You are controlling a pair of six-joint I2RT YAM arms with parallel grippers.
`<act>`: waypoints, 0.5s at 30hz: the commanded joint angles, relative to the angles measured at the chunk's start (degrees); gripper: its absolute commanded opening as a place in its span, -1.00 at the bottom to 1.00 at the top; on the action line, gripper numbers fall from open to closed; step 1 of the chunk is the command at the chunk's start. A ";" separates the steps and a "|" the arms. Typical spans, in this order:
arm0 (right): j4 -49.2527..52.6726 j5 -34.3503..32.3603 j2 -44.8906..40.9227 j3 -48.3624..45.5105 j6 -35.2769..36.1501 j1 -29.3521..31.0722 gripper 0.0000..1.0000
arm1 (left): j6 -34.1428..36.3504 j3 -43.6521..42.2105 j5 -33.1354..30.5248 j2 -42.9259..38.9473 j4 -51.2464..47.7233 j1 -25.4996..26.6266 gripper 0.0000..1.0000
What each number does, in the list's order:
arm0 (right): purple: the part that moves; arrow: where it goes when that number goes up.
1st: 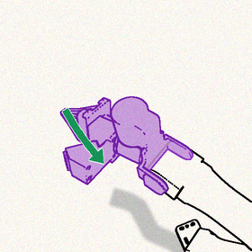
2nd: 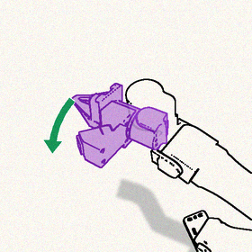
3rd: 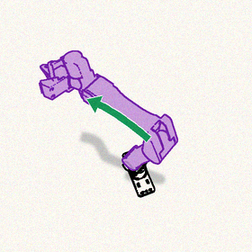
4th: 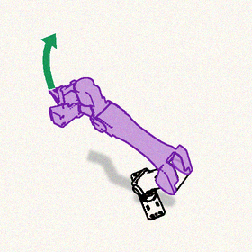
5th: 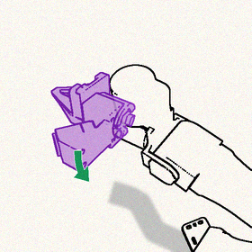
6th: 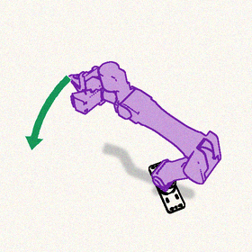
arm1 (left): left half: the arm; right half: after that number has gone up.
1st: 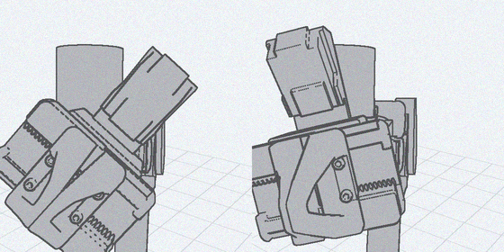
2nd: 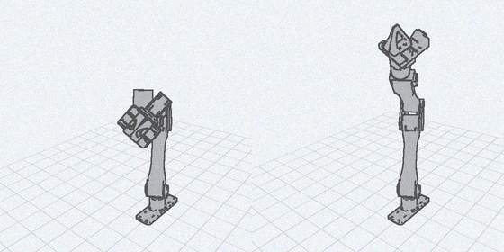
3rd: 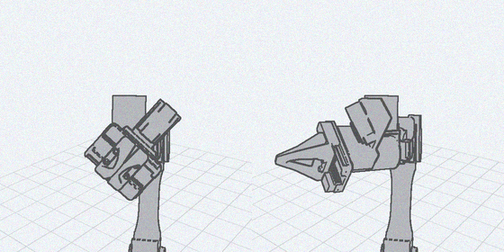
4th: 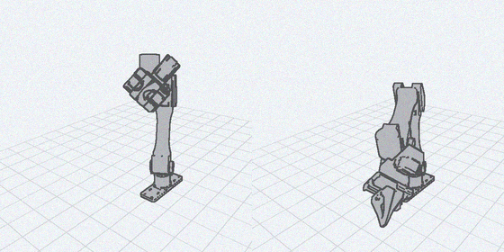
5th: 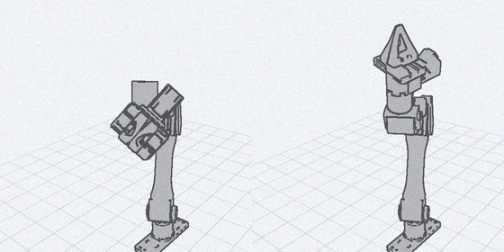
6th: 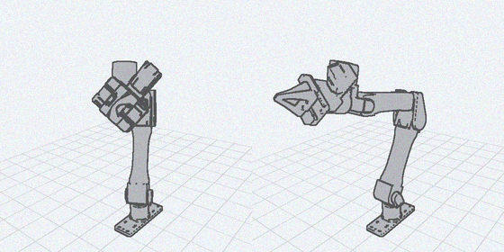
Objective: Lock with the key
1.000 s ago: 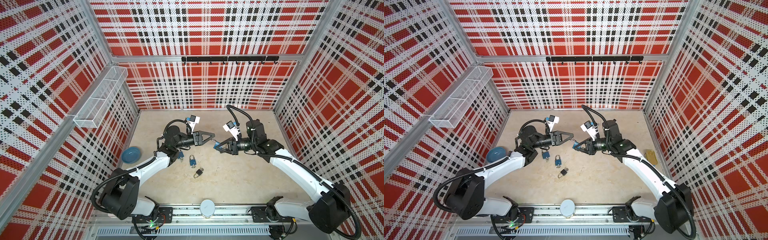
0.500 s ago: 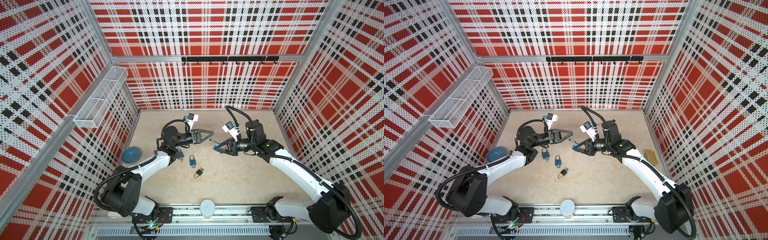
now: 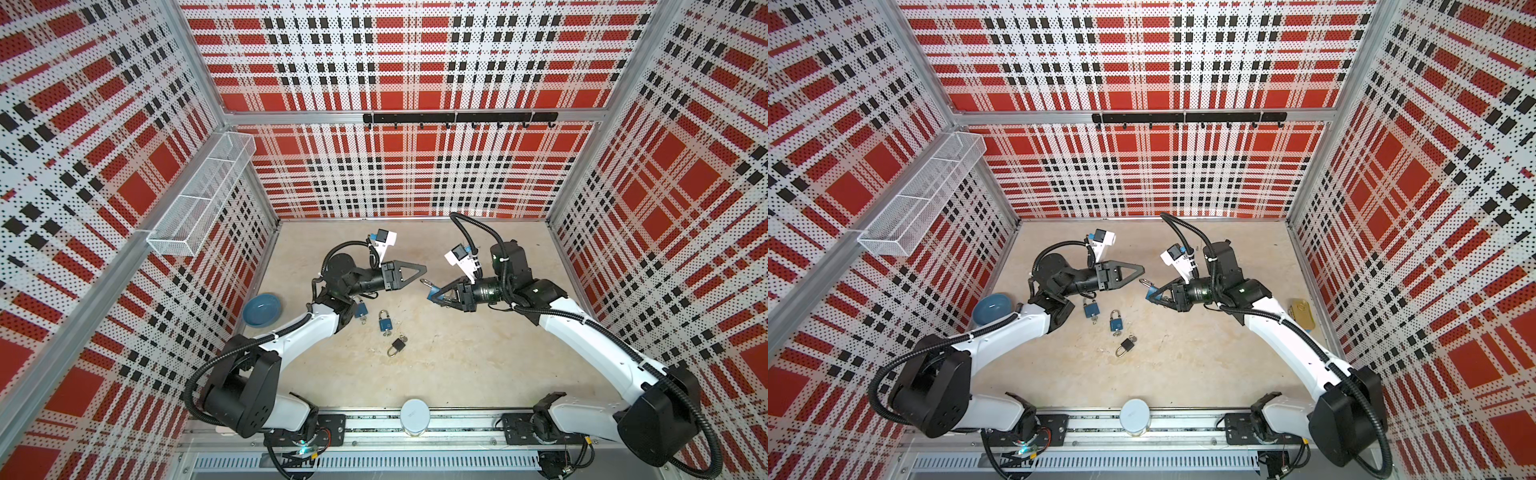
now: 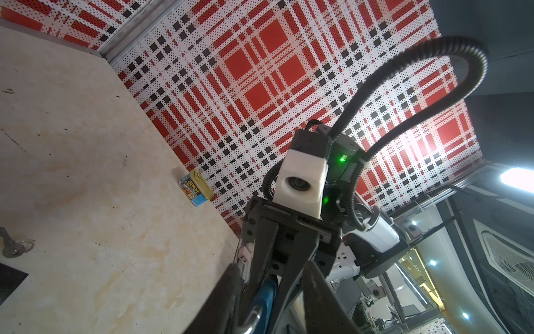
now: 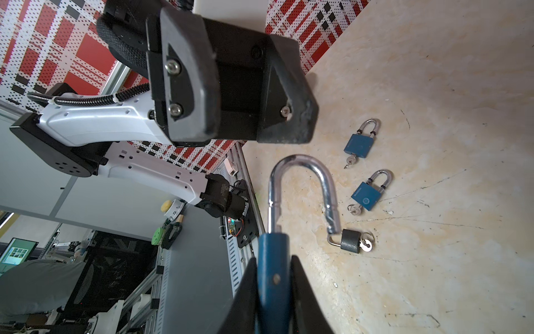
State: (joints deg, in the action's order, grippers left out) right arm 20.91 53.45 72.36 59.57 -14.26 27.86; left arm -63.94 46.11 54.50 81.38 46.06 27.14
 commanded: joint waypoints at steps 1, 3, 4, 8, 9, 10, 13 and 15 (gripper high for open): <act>-1.56 0.34 0.14 2.69 2.08 0.06 -1.00 | 0.85 -0.35 2.02 -1.31 -2.23 0.51 -0.22; -1.48 0.48 0.32 2.91 2.05 0.09 -1.00 | 1.38 -0.54 2.06 -1.72 -2.92 0.55 -0.22; -1.67 0.50 0.33 2.95 2.00 0.09 -1.00 | 1.66 -0.43 2.10 -1.89 -3.59 0.66 -0.22; -1.61 0.43 0.44 3.43 1.91 0.08 -1.00 | 2.52 -0.41 2.44 -2.21 -5.27 1.07 -0.22; -1.57 0.34 0.45 3.66 1.87 0.01 -1.00 | 2.56 -0.49 2.54 -2.31 -5.36 1.00 -0.23; -1.57 0.26 0.47 3.70 1.87 0.03 -1.00 | 2.69 -0.58 2.50 -2.49 -5.56 0.99 -0.23; -1.58 -0.06 0.42 3.67 1.92 0.09 -1.00 | 3.30 -0.67 2.54 -3.01 -6.50 0.96 -0.27; -1.57 0.02 0.42 3.80 1.79 0.07 -1.00 | 3.80 -0.67 2.71 -3.39 -7.32 0.93 -0.30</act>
State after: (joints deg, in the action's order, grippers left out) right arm 22.48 53.28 72.38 60.45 -14.11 27.86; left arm -60.84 46.11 55.11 79.83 40.25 27.46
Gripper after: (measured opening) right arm 0.175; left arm 0.353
